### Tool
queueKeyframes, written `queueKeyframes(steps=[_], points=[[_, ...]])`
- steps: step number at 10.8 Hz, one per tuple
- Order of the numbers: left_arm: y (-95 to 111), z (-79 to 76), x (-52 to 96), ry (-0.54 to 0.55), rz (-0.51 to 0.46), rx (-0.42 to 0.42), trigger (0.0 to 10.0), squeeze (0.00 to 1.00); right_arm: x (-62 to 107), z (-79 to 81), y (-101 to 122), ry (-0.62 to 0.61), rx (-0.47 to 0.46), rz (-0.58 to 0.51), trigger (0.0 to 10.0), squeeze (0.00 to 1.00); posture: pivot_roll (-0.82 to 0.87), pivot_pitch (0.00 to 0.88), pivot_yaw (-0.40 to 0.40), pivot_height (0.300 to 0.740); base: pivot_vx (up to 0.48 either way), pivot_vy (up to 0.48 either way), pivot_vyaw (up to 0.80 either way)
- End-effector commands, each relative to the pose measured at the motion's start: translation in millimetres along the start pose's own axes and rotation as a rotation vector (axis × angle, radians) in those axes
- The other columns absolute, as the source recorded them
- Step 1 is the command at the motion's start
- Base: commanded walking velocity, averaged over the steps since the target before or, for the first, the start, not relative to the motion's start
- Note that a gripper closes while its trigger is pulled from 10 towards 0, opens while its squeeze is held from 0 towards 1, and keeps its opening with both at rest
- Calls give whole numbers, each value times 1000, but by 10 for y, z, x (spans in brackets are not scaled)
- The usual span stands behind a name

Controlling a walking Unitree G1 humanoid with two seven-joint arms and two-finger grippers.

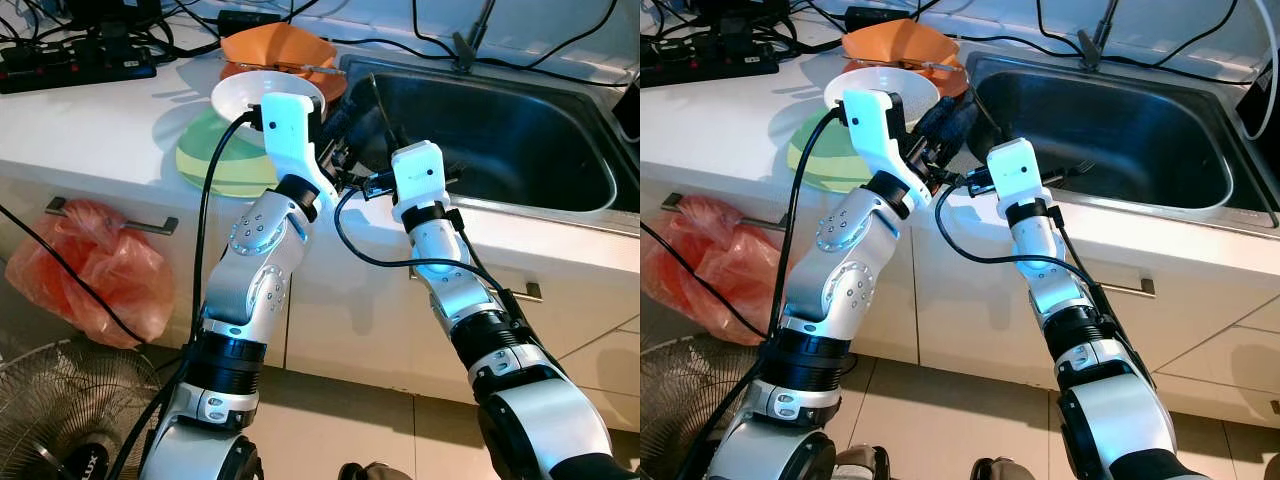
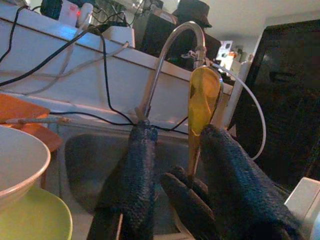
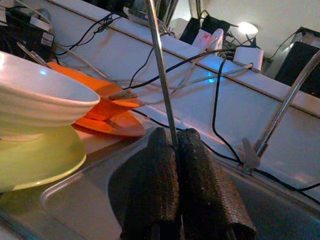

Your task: Kitchen organization

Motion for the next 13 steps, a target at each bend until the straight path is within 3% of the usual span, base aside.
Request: queueKeyframes(steps=[1,2,3,6,8,9,10,11,13], points=[[-5,-12,-1,3,-3,-4,10000,1000,-32,-105,23,-29,2,-9,0,0,101,85,-64,740,0,0,0],[11,20,11,18,-13,-16,10000,0,-65,-179,27,-51,-5,-2,0,0,102,86,-66,740,0,0,0],[43,78,40,49,-33,-9,10000,0,-104,-265,53,-69,5,-5,0,0,105,87,-67,740,0,0,0],[258,266,75,155,-152,28,10000,0,-102,-284,39,-73,6,-1,0,0,103,87,-67,740,0,0,0],[177,387,124,217,-105,-120,10000,0,-113,-336,5,-94,-31,23,0,0,106,90,-69,740,0,0,0],[147,400,132,223,-90,-139,10000,0,-116,-345,2,-98,-39,26,0,0,106,90,-69,740,0,0,0],[20,407,175,220,-35,-177,10000,0,-140,-385,-1,-106,-58,38,8667,0,108,92,-71,740,0,0,0],[-41,389,198,208,-11,-192,10000,0,-161,-431,-9,-123,-85,51,10000,0,111,93,-72,740,0,0,0],[-97,341,228,184,9,-220,10000,0,-200,-520,-72,-158,-182,103,10000,0,124,93,-74,740,0,0,0]])
Point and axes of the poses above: a point about 5 cm out from each wrist's last joint towards the gripper, its own x axis pointing back from the gripper into the wrist, its own y axis along the axis of the wrist's last joint, z = x × y, the point moved 4 cm from there along -x, pointing out of the wrist towards the gripper, and after that the axes turned 3 degrees about -x, right-handed, at the moved point
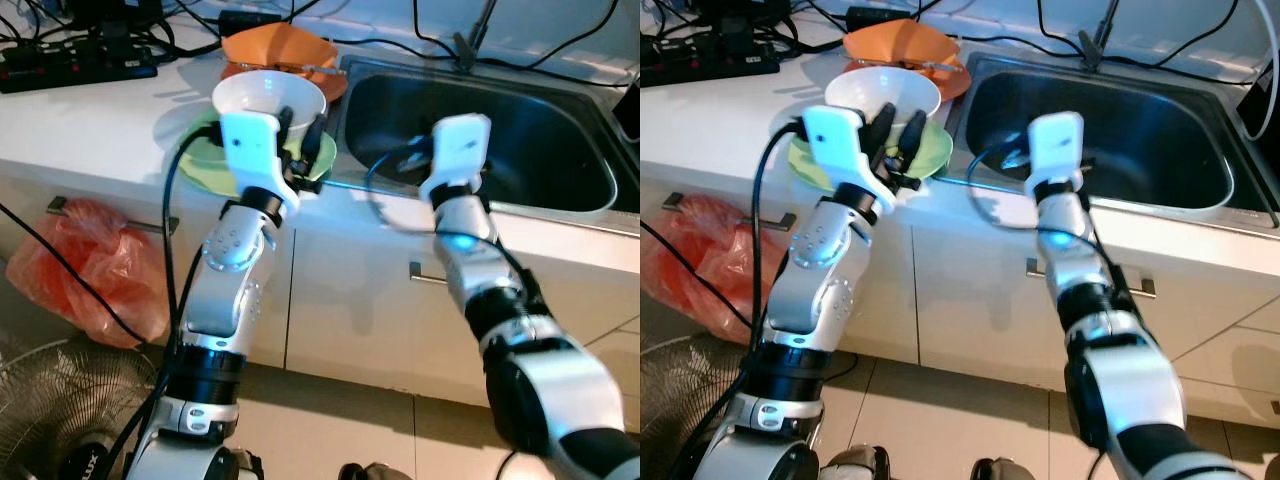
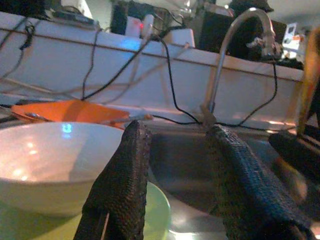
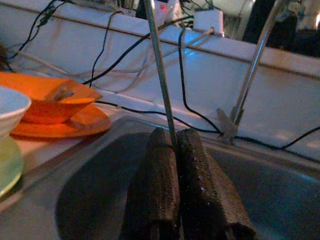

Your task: Kitchen organization

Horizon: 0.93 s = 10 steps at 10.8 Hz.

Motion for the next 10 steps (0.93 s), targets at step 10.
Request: queueKeyframes(steps=[10], points=[[-376,-41,263,-24,150,-18,10000,0,-50,-203,-235,-52,-162,207,10000,0,179,76,-82,740,0,0,0]])
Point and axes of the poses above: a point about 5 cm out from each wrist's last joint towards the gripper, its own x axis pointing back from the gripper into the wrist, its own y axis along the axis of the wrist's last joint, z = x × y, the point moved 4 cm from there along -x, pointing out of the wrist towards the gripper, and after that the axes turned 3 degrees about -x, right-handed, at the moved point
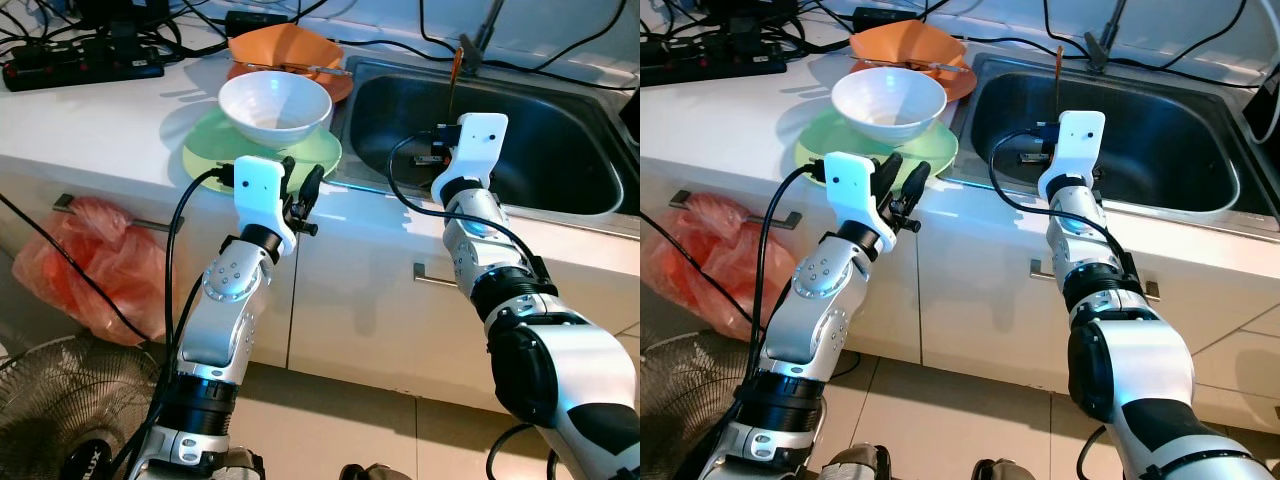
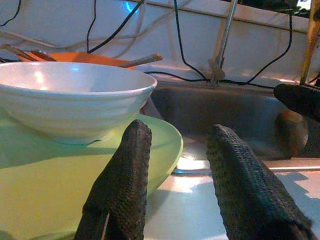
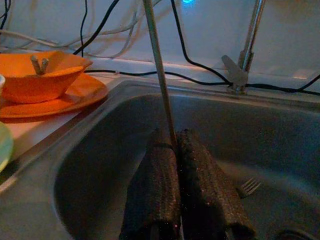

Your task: Kitchen organization

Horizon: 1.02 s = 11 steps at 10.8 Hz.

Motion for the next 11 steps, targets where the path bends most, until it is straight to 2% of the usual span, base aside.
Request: queueKeyframes(steps=[1,5,8,11], points=[[19,-59,15,-15,-5,-1,10000,0,-14,-41,0,-9,-20,19,10000,0,186,74,-84,740,0,0,0],[59,-55,88,2,-26,11,10000,0,-85,34,284,23,-70,-91,10000,0,218,99,-93,740,0,0,0],[32,-66,187,4,-9,12,10000,0,-83,94,297,39,-88,-107,10000,0,237,138,-82,740,0,0,0],[30,-57,208,21,2,14,10000,0,-77,114,297,42,-100,-115,10000,0,237,161,-75,740,0,0,0]])
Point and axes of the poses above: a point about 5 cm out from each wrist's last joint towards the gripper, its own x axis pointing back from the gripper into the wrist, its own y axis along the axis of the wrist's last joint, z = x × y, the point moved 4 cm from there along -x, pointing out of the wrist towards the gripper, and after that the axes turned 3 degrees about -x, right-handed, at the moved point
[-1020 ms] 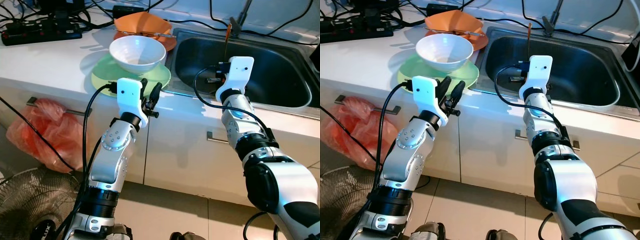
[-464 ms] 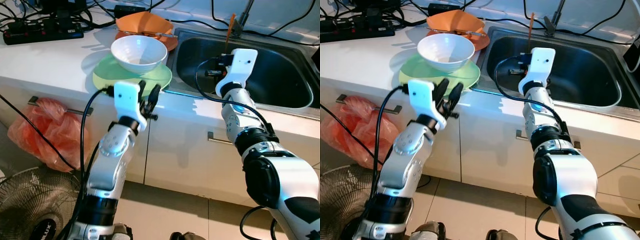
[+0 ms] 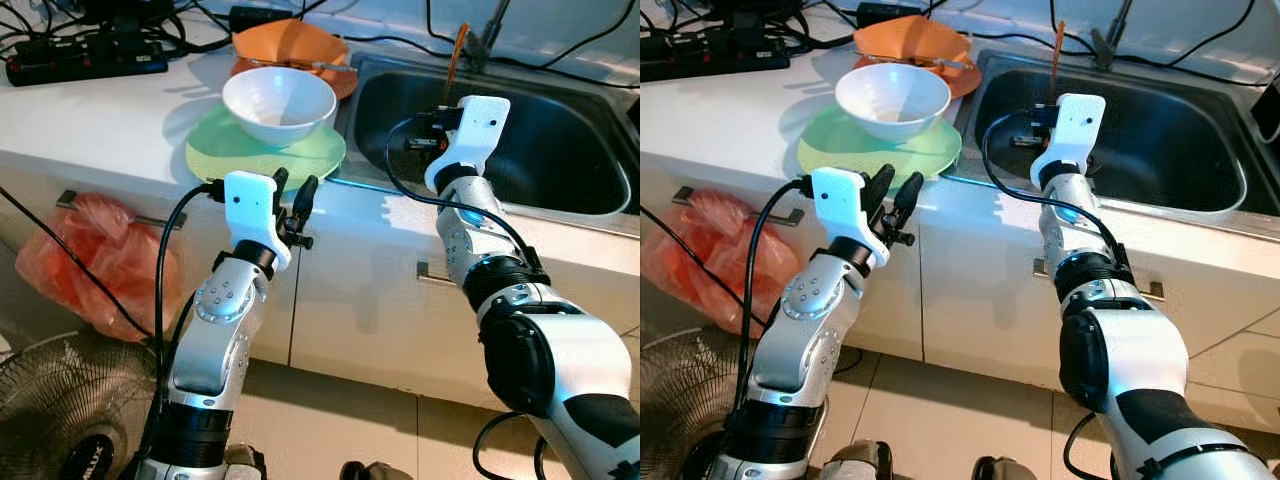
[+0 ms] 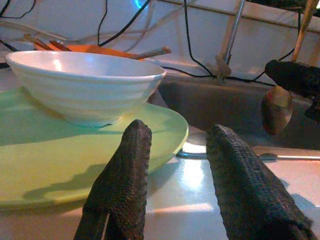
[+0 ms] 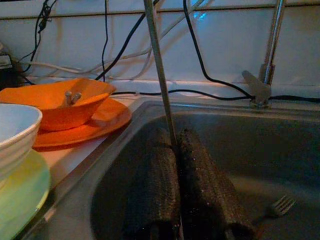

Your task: Kitchen organization

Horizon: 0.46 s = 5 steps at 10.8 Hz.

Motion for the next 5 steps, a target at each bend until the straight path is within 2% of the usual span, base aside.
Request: queueKeyframes(steps=[1,5], points=[[-13,-53,37,-6,13,6,10000,0,-45,-19,137,-6,-17,-45,10000,0,241,167,-76,740,0,0,0],[-30,-23,55,15,28,10,10000,0,-57,-39,179,-17,-19,-57,10000,0,236,178,-70,740,0,0,0]])
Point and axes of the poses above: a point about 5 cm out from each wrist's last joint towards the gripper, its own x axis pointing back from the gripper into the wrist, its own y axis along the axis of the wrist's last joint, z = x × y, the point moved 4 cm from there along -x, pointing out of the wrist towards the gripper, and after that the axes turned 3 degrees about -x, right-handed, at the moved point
